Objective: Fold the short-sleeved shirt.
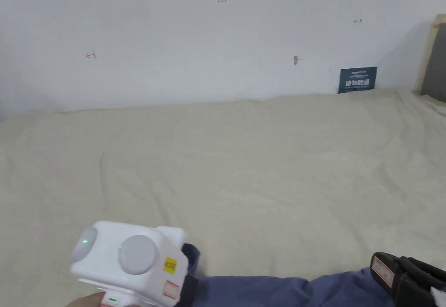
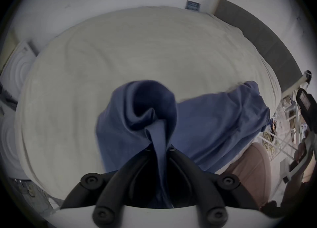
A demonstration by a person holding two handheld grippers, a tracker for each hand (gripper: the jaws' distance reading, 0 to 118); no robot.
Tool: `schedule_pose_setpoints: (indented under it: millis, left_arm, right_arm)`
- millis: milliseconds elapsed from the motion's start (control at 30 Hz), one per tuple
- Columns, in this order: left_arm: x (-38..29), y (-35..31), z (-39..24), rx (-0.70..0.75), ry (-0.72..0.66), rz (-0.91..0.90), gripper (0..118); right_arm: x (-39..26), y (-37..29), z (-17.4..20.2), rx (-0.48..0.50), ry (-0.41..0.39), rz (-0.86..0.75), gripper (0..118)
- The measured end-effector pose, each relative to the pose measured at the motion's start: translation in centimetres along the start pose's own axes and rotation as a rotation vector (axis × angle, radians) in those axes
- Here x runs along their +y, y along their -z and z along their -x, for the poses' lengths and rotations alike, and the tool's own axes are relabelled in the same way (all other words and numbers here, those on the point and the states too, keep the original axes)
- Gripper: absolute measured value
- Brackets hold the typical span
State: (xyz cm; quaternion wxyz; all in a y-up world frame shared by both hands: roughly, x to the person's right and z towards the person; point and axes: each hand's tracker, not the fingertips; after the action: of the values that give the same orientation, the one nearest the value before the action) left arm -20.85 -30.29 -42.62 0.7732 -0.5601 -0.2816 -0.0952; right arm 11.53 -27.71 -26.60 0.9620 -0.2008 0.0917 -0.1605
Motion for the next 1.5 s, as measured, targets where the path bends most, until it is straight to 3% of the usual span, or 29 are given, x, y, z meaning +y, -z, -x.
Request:
schedule_pose_setpoints:
  millis: [67,100,133,200,233,367,567,700,733,767,800,833,1033,1100,1367,1433,1500]
  left_arm:
    - [1.2,1.6,-1.5,-0.030,0.027,0.020,6]
    - [1.6,2.4,-2.2,-0.055,0.039,0.023,19]
    - [1.9,2.7,-2.6,-0.070,0.046,0.012,46]
    - [2.2,2.8,-3.2,-0.195,0.006,0.012,115]
    - [2.2,2.6,-3.3,-0.238,-0.007,0.016,118]
    - [1.2,-0.4,-2.3,-0.322,-0.015,-0.057,116]
    - [-2.4,-4.3,1.1,-0.139,-0.068,-0.150,116]
    - [-4.5,-4.2,2.8,-0.069,-0.121,-0.180,105]
    - [-4.8,-4.1,3.2,-0.081,-0.142,-0.184,88]
    - [-4.9,-3.6,3.2,-0.086,-0.166,-0.184,63]
    - [-4.9,-3.1,3.1,-0.082,-0.184,-0.178,24]
    - [-4.8,-2.5,2.9,-0.079,-0.181,-0.175,7]
    - [-2.8,1.6,-0.4,-0.104,-0.069,-0.142,7]
    - [-2.0,3.2,-1.5,-0.095,-0.050,-0.125,7]
    - [-0.8,6.4,-4.2,-0.146,0.002,-0.053,7]
    - [-0.8,6.4,-3.9,-0.275,-0.034,-0.032,7]
    - [-1.7,5.1,-3.8,-0.520,-0.068,-0.123,7]
  right_arm:
    - [0.0,-0.4,-0.4,-0.011,0.002,-0.001,0]
    - [0.0,-0.6,-0.6,-0.018,0.005,-0.001,0]
    - [-0.1,-0.7,-0.8,-0.021,0.011,0.000,0]
    - [-0.2,-0.8,-1.2,-0.026,0.029,0.003,0]
    - [-0.2,-0.9,-1.3,-0.027,0.035,0.005,0]
    - [-0.4,-0.6,-1.5,-0.026,0.025,0.023,0]
    - [-0.2,0.1,-1.3,-0.014,0.013,0.031,0]
    - [-0.3,0.5,-0.6,-0.003,-0.007,0.034,0]
    - [-0.4,0.5,-0.5,0.000,-0.009,0.036,0]
    - [-0.4,0.6,-0.5,0.001,-0.009,0.040,0]
    - [-0.5,0.6,-0.4,0.004,-0.007,0.043,0]
    - [-0.6,0.6,-0.4,0.006,-0.002,0.047,0]
    - [-1.1,0.3,-0.4,-0.010,-0.012,0.058,0]
    - [-1.2,0.1,-0.3,-0.030,-0.044,0.057,0]
    - [-0.7,-0.1,-1.1,-0.047,-0.037,0.062,0]
    - [-0.4,-0.1,-1.1,-0.048,-0.033,0.056,0]
    - [-0.1,-0.1,-1.1,-0.045,-0.026,0.047,0]
